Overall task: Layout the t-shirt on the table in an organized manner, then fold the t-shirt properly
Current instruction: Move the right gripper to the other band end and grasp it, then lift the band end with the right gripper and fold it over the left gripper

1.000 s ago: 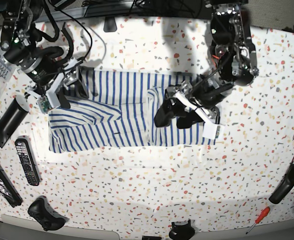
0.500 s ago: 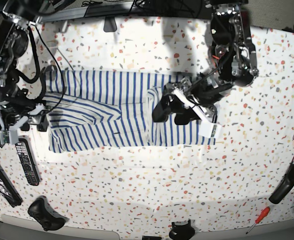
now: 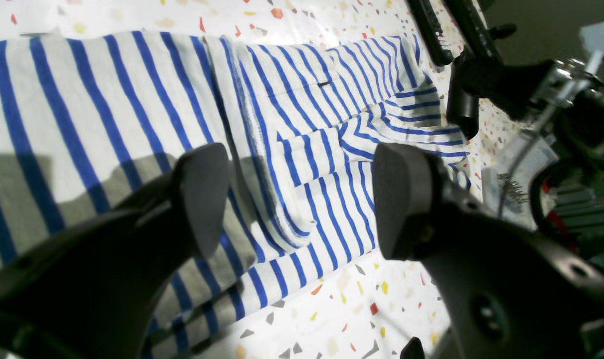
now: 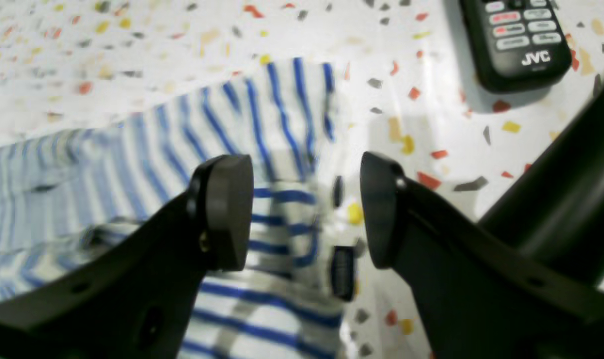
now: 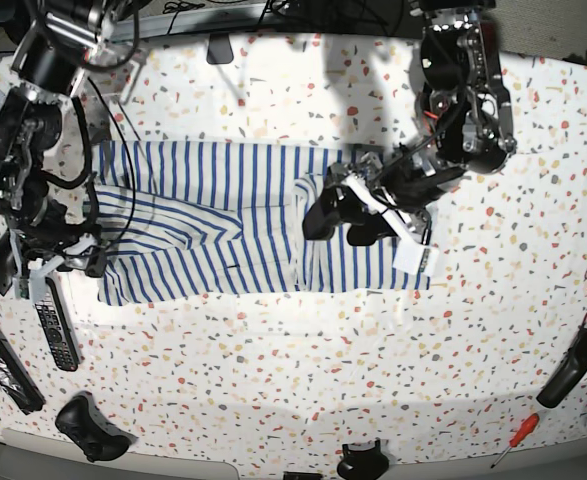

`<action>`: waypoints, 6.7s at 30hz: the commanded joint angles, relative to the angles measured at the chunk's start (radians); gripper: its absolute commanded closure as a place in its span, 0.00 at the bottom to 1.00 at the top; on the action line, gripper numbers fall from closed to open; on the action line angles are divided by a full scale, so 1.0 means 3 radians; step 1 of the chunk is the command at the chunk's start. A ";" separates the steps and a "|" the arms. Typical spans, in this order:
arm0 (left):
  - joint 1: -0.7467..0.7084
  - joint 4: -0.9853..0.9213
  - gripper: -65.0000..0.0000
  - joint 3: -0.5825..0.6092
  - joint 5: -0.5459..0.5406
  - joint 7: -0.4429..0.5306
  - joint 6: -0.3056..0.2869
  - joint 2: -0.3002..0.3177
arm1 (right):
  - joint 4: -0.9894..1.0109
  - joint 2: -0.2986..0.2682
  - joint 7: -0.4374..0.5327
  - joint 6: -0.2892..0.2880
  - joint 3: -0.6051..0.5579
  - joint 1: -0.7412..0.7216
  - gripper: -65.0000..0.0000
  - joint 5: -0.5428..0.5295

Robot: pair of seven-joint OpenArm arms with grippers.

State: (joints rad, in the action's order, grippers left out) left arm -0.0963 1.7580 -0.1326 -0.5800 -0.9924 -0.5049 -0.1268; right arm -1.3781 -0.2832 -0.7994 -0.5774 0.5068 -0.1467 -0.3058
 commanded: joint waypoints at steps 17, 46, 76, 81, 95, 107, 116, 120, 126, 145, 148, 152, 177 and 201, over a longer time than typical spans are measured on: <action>0.0043 0.0055 0.36 0.0011 -0.0078 0.0067 -0.0037 -0.0065 | 0.1078 -0.0205 0.0329 -0.0219 0.0015 -0.0594 0.49 -0.0301; 0.0043 0.0055 0.36 0.0011 -0.0076 0.0067 -0.0037 -0.0066 | 0.1080 -0.0641 -0.0558 -0.0383 0.0015 -0.0793 0.27 -0.0777; 0.0043 0.0055 0.36 0.0011 -0.0076 -0.0107 -0.0037 -0.0065 | 0.1845 -0.0245 -0.0492 -0.0403 0.0011 -0.0795 0.27 -0.1043; 0.0043 0.0055 0.36 0.0011 -0.0076 -0.0108 -0.0037 -0.0065 | 0.1845 -0.0095 -0.0596 -0.0403 0.0011 -0.0795 0.27 -0.1053; 0.0064 0.0055 0.36 0.0011 0.0067 -0.0104 -0.0067 -0.0003 | 0.1844 -0.0053 -0.0645 -0.0403 0.0011 -0.0795 0.58 -0.1101; 0.0090 0.0055 0.36 0.0009 0.0107 -0.0106 -0.0061 0.0777 | 0.1836 -0.0173 -0.0676 -0.0403 0.0013 -0.1061 1.00 -0.1097; 0.0089 0.0053 0.36 0.0009 0.0916 0.0247 -0.0056 0.0739 | 0.1836 -0.0117 -0.1108 -0.0403 0.0011 -0.1339 1.00 -0.1518; 0.0084 0.0051 0.36 0.0010 0.0926 0.0263 0.0118 0.0739 | 0.1835 -0.0023 -0.1108 -0.0403 0.0011 -0.1359 1.00 -0.1612; -0.0061 0.0051 0.36 0.0011 0.1214 0.0453 0.0146 0.0739 | 0.1835 0.0145 -0.1119 -0.0403 0.0011 -0.1359 1.00 -0.1610; -0.0281 -0.0275 0.36 0.0011 0.1321 0.0821 0.0202 0.0739 | 0.1829 0.0692 -0.1133 -0.0403 0.0011 -0.1429 1.00 -0.1611; -0.0276 -0.0281 0.36 0.0011 0.1321 0.0862 0.0202 0.0738 | 0.1829 0.0788 -0.1133 -0.0403 0.0009 -0.1503 1.00 -0.1586; -0.0239 -0.0281 0.36 0.0015 0.1319 0.0871 0.0202 0.0738 | 0.1829 0.0966 -0.1133 -0.0403 0.0008 -0.1635 1.00 -0.1451; 0.0429 -0.1167 0.36 0.0837 0.1320 0.1043 0.0506 0.0572 | 0.1865 0.1468 -0.1101 -0.0093 -0.1033 -0.1884 1.00 -0.1250; 0.0554 -0.1169 0.36 0.1315 0.1410 0.1090 0.0774 0.0572 | 0.1865 0.1468 -0.1124 -0.0047 -0.1081 -0.1893 1.00 -0.1227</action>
State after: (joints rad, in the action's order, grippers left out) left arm 0.0555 1.3975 0.2611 -0.1524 -0.6617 -0.2699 0.0475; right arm -0.8047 0.1497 -1.1465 -0.5827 0.1848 -0.6735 -0.6334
